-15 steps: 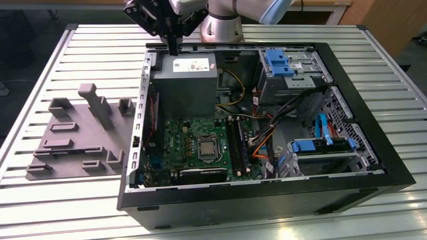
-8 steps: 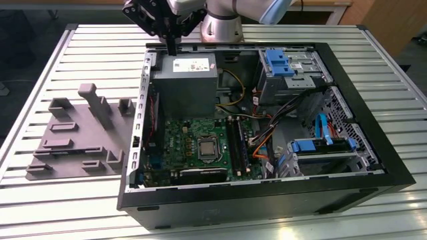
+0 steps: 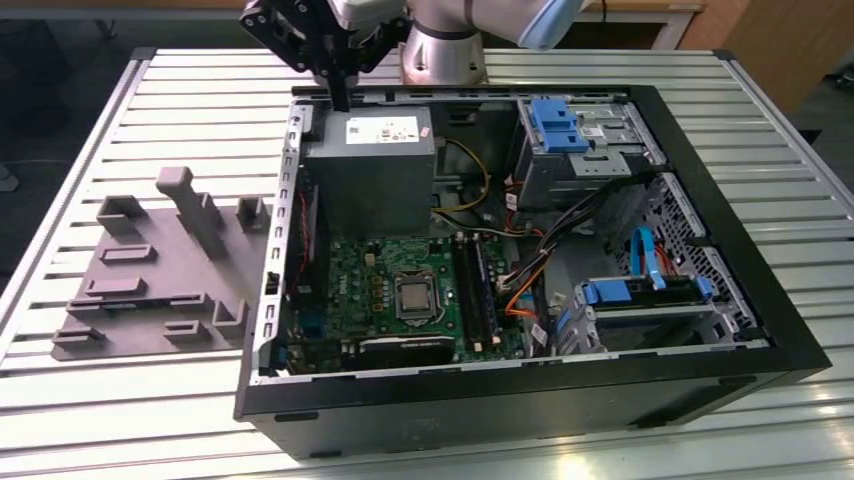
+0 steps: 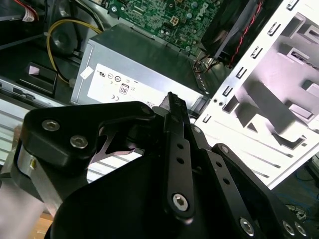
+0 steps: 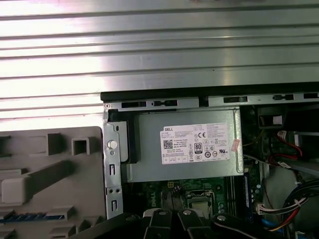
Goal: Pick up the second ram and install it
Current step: 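Reach for the second ram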
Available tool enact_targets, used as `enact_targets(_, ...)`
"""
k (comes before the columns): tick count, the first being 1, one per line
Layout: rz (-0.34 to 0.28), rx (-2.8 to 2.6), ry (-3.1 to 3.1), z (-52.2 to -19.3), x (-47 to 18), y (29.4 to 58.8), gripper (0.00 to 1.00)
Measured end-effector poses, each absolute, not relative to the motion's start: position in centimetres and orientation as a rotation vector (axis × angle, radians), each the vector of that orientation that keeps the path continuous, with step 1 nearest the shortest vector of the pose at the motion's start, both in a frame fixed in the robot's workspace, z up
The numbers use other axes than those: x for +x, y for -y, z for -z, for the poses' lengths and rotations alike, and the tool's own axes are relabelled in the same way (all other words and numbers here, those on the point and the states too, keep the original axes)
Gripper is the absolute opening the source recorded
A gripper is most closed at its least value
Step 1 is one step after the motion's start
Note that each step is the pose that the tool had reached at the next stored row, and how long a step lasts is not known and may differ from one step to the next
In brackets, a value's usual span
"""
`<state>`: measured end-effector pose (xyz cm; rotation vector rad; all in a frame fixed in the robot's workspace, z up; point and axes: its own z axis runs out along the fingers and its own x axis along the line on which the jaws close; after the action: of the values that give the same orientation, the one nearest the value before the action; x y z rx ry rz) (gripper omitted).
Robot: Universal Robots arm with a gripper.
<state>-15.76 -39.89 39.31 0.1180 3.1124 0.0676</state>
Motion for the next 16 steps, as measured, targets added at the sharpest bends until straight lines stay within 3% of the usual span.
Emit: enact_targets(16, -0.068, 0.118, -3.112, -39.31, -16.64, 39.89, 0.11)
